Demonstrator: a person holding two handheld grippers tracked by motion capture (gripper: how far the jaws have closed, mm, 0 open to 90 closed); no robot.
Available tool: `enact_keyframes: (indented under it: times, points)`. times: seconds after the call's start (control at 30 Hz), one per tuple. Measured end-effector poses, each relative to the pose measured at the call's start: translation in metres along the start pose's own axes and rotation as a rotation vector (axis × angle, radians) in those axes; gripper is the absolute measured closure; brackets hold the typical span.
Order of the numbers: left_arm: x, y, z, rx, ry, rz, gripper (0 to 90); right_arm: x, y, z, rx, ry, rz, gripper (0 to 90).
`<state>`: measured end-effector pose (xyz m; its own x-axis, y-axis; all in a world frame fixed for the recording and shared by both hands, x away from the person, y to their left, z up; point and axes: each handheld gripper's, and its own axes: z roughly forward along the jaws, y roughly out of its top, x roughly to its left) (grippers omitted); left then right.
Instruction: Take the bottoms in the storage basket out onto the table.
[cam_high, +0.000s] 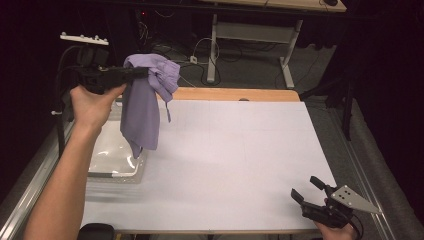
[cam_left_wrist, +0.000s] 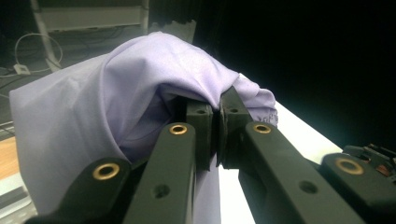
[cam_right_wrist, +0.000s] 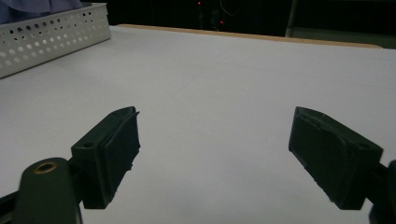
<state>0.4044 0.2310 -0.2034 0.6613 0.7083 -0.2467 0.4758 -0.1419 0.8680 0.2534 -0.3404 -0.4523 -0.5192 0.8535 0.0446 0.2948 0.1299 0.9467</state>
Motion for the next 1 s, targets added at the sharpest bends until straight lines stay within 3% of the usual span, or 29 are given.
enact_keyframes:
  times: [0.4,0.83,1.0]
  points:
    - [-0.026,0.02,0.018,0.014,-0.062,0.056,83.8,0.002,0.0,0.001,0.001,0.002,-0.022,17.1]
    - [-0.053,0.027,0.06,0.062,-0.149,0.118,83.8,0.0,-0.001,0.001,0.004,-0.001,-0.014,17.1]
    - [-0.057,0.025,0.077,0.086,-0.142,0.132,83.7,0.0,-0.001,0.001,0.01,-0.006,-0.026,17.1]
